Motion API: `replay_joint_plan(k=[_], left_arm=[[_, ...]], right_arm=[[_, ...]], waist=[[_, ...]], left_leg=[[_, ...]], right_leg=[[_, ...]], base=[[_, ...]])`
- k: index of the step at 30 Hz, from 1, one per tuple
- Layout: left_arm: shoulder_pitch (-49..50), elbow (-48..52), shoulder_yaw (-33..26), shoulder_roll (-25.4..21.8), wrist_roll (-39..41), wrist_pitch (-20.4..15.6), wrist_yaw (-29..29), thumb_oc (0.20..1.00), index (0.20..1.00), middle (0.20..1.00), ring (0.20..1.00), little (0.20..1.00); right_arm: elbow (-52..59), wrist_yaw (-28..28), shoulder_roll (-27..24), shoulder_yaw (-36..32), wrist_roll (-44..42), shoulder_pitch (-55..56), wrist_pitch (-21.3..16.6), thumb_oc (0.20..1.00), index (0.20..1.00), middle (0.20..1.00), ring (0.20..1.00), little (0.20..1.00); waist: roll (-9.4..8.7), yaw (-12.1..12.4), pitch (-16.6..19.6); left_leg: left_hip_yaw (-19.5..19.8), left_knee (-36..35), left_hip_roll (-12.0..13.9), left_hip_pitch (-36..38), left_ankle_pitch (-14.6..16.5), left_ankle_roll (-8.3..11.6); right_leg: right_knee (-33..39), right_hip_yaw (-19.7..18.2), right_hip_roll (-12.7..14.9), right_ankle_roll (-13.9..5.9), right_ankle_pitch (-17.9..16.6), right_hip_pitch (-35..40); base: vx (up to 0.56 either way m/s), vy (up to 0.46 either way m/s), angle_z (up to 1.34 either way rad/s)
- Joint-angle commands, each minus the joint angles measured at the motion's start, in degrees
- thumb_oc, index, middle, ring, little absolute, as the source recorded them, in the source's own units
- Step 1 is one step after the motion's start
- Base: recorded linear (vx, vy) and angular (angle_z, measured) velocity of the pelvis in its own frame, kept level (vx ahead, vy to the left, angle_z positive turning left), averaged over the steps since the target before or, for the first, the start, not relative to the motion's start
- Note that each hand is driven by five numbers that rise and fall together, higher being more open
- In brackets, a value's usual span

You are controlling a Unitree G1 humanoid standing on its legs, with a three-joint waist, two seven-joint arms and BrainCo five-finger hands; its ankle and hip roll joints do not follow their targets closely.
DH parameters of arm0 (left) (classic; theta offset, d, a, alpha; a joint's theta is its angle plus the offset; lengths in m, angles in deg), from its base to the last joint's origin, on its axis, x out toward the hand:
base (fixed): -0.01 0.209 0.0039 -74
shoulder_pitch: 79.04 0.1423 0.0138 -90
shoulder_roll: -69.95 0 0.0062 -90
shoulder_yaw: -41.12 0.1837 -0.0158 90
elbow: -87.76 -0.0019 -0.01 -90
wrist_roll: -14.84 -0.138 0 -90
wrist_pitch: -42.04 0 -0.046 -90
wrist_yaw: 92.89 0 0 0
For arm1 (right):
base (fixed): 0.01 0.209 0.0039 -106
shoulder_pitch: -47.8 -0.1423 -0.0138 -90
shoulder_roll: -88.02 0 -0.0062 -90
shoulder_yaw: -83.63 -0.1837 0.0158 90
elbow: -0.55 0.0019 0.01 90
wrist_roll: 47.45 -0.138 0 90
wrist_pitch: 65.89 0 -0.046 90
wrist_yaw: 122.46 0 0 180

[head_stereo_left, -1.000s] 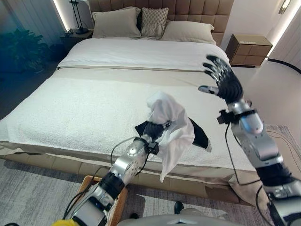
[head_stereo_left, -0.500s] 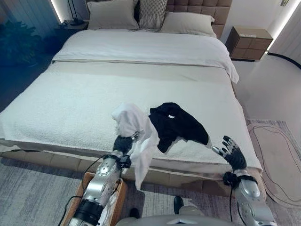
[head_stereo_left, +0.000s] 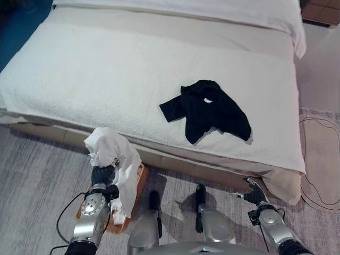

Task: Pick up clothes into the bucket

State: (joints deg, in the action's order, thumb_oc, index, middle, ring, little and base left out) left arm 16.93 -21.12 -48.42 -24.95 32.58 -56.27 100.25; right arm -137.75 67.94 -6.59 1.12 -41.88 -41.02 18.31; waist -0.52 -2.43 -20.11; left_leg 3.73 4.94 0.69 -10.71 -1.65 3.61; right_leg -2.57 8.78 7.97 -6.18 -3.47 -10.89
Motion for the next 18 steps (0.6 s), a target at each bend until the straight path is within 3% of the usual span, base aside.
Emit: replay_joint_plan(k=[1, 12, 18], left_arm=[[-0.44, -1.73, -4.78, -3.73, -4.9, -3.74, 4.31, 0.2, 0.2, 0.2, 0.2, 0.2], [-10.41, -16.15, -4.54, -9.79, -8.93, -1.65, 13.33, 0.2, 0.2, 0.2, 0.2, 0.2], [-15.09, -18.67, -4.12, -11.52, -8.54, -0.73, 16.74, 0.2, 0.2, 0.2, 0.2, 0.2]], right_arm=[[-1.5, 2.35, 0.5, 0.29, -0.74, 0.02, -0.06, 1.0, 1.0, 1.0, 1.0, 1.0], [-1.51, 5.46, -0.83, 1.55, -3.91, -5.55, -0.89, 1.0, 1.0, 1.0, 1.0, 1.0], [1.39, 6.66, -1.66, 2.91, -5.21, -7.25, -1.62, 1.0, 1.0, 1.0, 1.0, 1.0]], waist=[[-2.39, 0.48, -1.41], [-4.2, 1.12, -9.28], [-4.67, 0.55, -9.68]], left_leg=[[2.03, 11.08, -3.68, -8.15, 4.62, -1.76], [3.52, 24.7, -4.33, -22.49, 7.3, -2.68], [4.12, 29.38, -4.76, -30.86, 8.03, -2.79]], right_leg=[[-11.68, 0.65, 4.05, -1.21, 5.79, -4.03], [-24.58, -0.2, 4.92, 0.1, 9.33, -17.35], [-30.23, -0.52, 5.47, 0.56, 11.14, -25.51]], base=[[-0.07, 0.017, 0.49], [-0.08, 0.012, 0.14], [-0.03, -0.004, 0.03]])
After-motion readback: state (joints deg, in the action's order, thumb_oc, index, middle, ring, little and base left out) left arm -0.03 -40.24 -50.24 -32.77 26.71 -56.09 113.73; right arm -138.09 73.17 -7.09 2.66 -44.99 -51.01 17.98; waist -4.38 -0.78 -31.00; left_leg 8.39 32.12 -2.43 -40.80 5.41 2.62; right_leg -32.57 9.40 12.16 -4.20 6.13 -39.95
